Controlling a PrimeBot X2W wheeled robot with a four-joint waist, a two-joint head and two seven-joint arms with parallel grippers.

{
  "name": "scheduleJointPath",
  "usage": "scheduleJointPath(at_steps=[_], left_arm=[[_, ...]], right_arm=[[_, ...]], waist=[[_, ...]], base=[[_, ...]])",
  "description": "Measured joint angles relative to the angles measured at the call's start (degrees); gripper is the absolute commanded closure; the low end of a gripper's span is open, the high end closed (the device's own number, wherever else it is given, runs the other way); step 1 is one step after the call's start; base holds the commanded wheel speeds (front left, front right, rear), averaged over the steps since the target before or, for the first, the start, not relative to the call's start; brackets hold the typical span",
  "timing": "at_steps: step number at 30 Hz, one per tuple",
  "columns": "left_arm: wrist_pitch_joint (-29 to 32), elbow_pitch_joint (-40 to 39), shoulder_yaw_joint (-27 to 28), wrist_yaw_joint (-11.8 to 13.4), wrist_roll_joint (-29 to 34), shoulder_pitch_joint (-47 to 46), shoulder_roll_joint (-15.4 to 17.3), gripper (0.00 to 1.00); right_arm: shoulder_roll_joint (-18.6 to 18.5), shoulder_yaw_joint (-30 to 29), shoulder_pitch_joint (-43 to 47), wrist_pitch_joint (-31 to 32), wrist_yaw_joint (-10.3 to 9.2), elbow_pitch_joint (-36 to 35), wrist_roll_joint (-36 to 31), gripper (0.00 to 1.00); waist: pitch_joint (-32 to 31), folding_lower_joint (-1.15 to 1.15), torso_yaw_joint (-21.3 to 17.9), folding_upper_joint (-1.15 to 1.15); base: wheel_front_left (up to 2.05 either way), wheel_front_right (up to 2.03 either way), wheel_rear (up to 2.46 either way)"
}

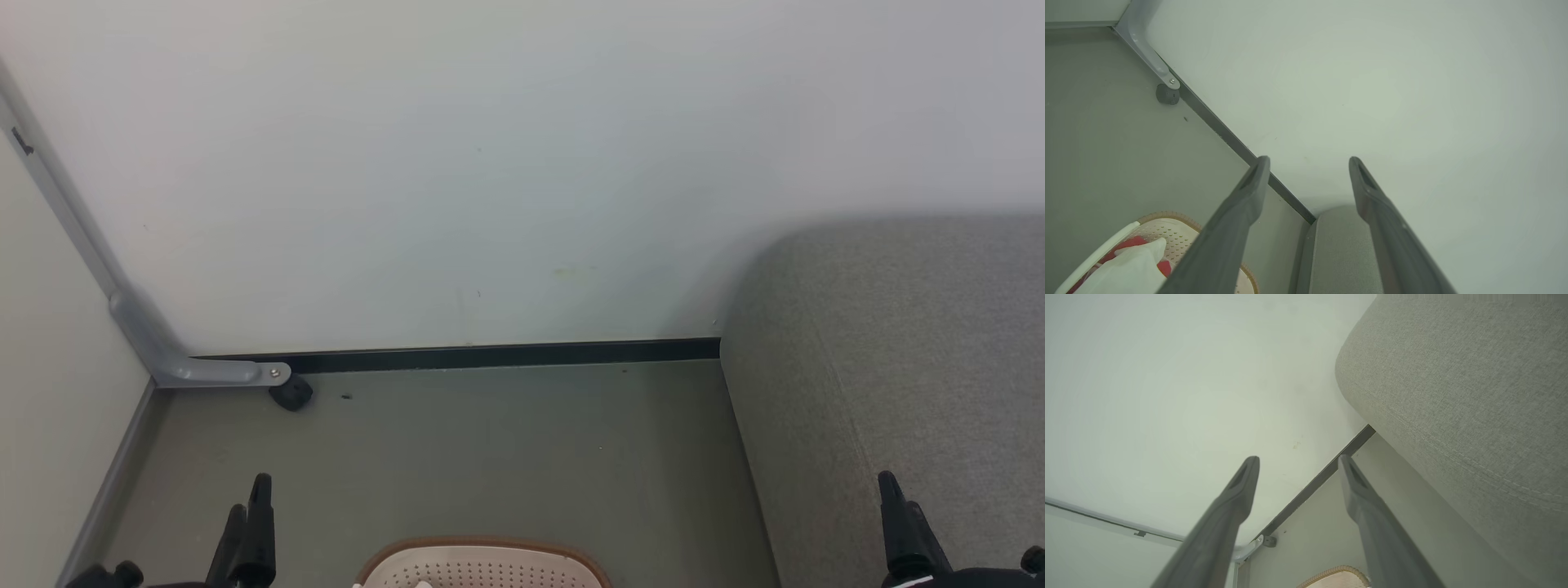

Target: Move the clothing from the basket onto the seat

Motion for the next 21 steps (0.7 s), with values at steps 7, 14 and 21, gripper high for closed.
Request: scheduleJointPath(at_steps=[7, 14, 21], left_arm=[[-1.6, -1.0, -3.4, 1.5, 9.2, -0.1, 1.5, 0.00], [-2.9, -1.0, -6.0, 3.0, 16.2, -0.1, 2.4, 0.00], [-4.4, 0.4, -7.5, 4.5, 22.1, -0.1, 2.7, 0.00]], right_arm=[[-1.5, 2.8, 0.0, -1.5, -1.49, -0.6, -7.0, 0.00], [-2.4, 5.3, 0.0, -3.0, -2.43, -0.9, -12.5, 0.00], [-3.1, 7.6, 0.1, -4.4, -3.36, -1.3, -17.8, 0.00]], waist=[[-0.4, 0.00, -0.1, 0.00], [-0.9, 0.00, -0.1, 0.00], [-1.1, 0.00, -0.1, 0.00]], base=[[0.00, 0.00, 0.00], [0.00, 0.00, 0.00], [0.00, 0.00, 0.00]])
